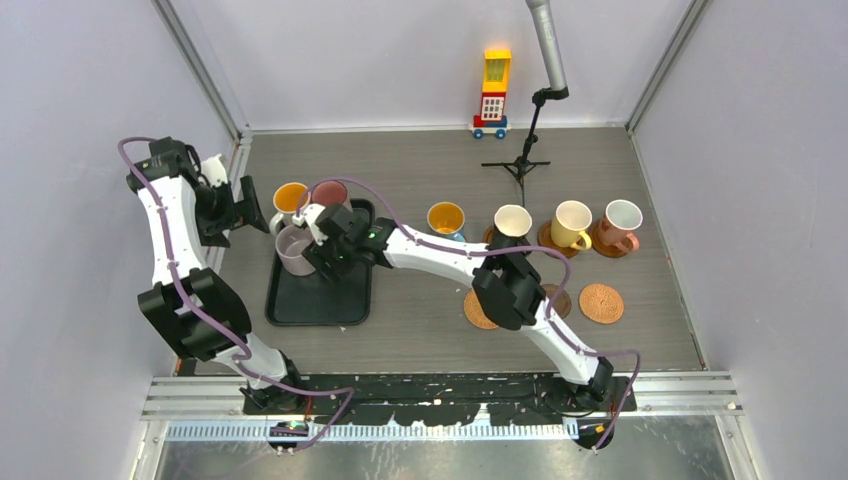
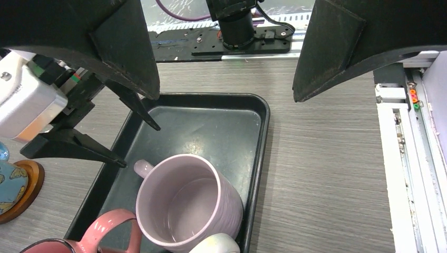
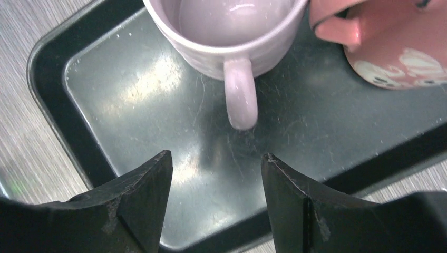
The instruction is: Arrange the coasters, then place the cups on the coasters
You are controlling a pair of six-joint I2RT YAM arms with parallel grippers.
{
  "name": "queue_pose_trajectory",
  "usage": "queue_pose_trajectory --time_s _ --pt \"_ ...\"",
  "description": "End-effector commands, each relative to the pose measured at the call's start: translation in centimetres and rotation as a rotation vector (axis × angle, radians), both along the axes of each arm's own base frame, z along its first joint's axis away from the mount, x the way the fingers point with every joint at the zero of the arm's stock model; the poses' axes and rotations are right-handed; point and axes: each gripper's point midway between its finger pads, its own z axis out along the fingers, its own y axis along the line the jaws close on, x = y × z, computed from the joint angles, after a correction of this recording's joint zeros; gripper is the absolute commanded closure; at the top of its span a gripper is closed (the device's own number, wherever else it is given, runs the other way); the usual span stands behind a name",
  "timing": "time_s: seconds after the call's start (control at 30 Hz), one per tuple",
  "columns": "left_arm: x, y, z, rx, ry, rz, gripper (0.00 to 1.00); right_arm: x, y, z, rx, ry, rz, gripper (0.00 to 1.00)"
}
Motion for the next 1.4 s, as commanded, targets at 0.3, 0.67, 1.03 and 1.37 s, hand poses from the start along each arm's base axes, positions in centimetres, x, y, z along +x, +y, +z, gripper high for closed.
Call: queue_pose_trajectory --time_s 0.3,0.67,1.03,1.37 --pt "-0.8 0.3 1.7 0.051 -0.073 0.004 0.00 2.2 3.7 1.5 0.085 -0.100 0.002 0.52" --pt "-0.9 0.6 1.5 0.070 -0.064 -0.012 0.00 2.1 2.7 2.3 0.060 -0.130 0.020 0.89" --pt "-0.7 0.4 1.8 0.058 -0.078 -0.018 0.00 0.0 -1.7 3.3 -0.003 -0.141 0.051 0.99" --pt "-0.7 0.2 2.0 0.052 -0.088 -0.022 0.00 -3.1 -5.9 1.2 -0.127 -0.021 0.066 0.58"
